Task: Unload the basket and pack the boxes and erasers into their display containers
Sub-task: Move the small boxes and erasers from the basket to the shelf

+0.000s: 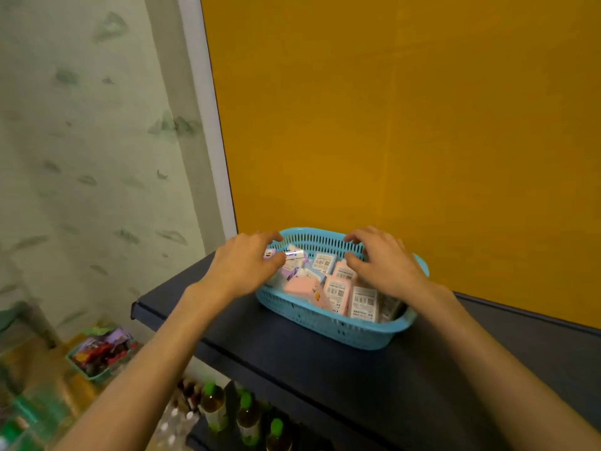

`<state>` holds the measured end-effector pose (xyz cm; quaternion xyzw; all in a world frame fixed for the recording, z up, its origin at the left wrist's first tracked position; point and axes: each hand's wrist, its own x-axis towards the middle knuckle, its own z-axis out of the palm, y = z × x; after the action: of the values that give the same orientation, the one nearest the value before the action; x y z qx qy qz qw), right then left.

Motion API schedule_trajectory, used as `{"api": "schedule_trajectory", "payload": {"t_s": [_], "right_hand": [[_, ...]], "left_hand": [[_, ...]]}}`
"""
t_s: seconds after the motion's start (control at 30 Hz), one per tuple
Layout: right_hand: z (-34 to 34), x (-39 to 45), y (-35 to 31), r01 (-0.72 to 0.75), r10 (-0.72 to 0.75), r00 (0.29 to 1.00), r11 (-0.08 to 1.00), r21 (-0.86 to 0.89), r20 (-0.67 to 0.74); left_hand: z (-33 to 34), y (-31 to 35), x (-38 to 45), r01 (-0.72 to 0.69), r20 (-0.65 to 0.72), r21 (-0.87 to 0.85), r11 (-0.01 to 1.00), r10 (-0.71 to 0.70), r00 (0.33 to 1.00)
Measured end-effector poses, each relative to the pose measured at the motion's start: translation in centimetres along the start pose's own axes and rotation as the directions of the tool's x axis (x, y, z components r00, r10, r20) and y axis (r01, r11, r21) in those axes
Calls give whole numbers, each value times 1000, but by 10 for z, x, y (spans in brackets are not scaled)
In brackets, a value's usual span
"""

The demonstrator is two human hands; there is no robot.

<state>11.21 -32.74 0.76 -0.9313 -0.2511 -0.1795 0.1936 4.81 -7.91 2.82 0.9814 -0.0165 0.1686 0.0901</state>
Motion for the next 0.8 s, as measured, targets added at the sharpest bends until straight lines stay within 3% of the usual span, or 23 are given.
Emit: {"api": "schedule_trajectory", "payload": {"t_s": [0.33, 0.67, 0.8], "right_hand": [[24, 32, -10, -80, 89, 991, 992, -102, 96], [34, 62, -28, -207, 216, 976, 960, -189, 28], [42, 68, -38, -235, 251, 967, 948, -214, 50]], "left_hand": [[39, -37, 93, -195, 111, -6, 981, 194, 975], [78, -46, 156, -485, 329, 108, 868, 429, 841], [89, -43, 169, -545, 343, 136, 827, 477, 809]]}}
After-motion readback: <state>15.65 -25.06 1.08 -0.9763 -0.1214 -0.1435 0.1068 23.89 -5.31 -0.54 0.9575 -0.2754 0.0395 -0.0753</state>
